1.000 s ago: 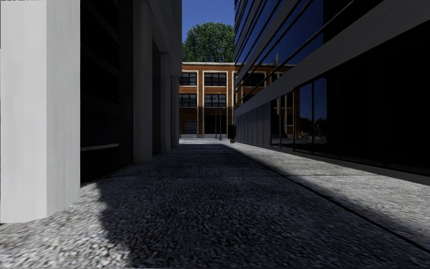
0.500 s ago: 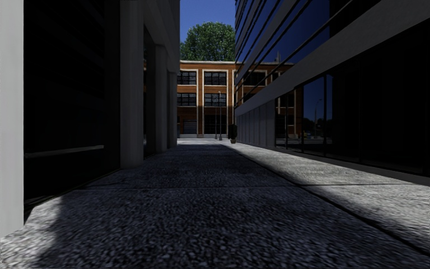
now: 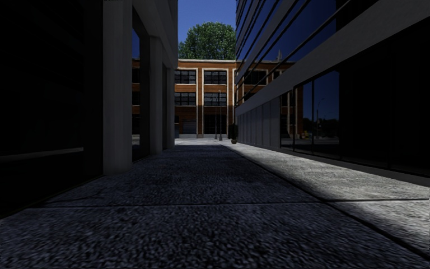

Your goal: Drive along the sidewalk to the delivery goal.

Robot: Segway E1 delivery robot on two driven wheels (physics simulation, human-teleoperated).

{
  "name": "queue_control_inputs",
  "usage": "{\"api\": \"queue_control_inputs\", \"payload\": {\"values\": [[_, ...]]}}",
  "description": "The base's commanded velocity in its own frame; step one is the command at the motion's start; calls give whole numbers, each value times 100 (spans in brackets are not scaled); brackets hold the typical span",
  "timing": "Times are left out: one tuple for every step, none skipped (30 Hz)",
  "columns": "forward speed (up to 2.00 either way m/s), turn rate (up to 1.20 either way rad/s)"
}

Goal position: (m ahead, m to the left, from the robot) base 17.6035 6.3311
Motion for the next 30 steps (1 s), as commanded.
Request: {"api": "queue_control_inputs", "payload": {"values": [[155,0],[155,0],[155,0],[155,0],[155,0],[155,0],[155,0],[155,0],[155,0],[155,0],[155,0],[155,0],[155,0],[155,0],[155,0],[155,0],[155,0],[155,0],[155,0],[155,0],[155,0],[155,0],[155,0],[155,0],[155,0],[155,0],[155,0],[155,0],[155,0],[155,0]]}}
